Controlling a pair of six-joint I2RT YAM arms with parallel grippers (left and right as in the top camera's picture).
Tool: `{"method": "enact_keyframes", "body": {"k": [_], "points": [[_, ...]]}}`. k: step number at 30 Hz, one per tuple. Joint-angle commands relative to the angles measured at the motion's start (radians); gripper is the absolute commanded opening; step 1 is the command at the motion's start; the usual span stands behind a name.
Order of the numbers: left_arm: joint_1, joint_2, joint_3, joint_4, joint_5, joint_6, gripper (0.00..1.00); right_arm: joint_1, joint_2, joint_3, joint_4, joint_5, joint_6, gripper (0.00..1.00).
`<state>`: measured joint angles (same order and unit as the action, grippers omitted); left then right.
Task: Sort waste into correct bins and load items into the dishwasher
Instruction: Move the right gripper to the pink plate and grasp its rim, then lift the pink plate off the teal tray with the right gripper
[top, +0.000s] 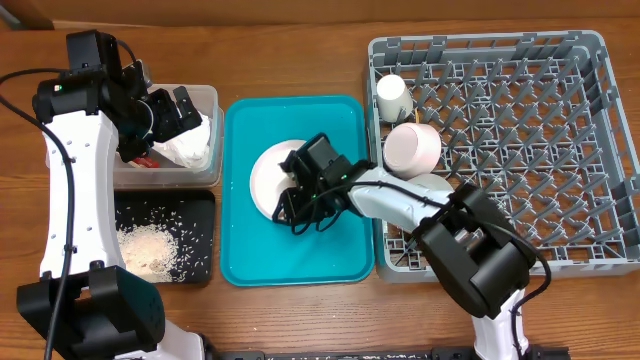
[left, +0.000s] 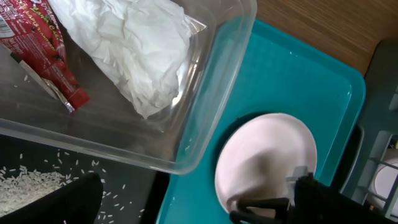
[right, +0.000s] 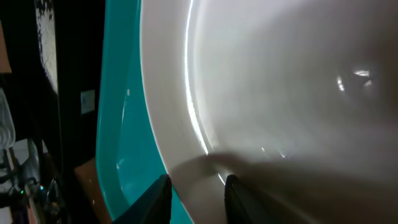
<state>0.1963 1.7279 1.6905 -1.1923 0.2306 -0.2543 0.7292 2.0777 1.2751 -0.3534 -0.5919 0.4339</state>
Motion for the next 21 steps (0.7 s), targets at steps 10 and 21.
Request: {"method": "enact_keyframes", "body": {"k": [10,21], "points": [[-0.007,-0.008,0.017,0.000,-0.003,0.015,1.00,0.116,0.004,0.148,-0.188,0.085,-0.134,0.30],[-0.007,-0.008,0.017,0.000,-0.003,0.015,1.00,0.100,0.004,0.464,-0.622,0.637,-0.199,0.30]]}}
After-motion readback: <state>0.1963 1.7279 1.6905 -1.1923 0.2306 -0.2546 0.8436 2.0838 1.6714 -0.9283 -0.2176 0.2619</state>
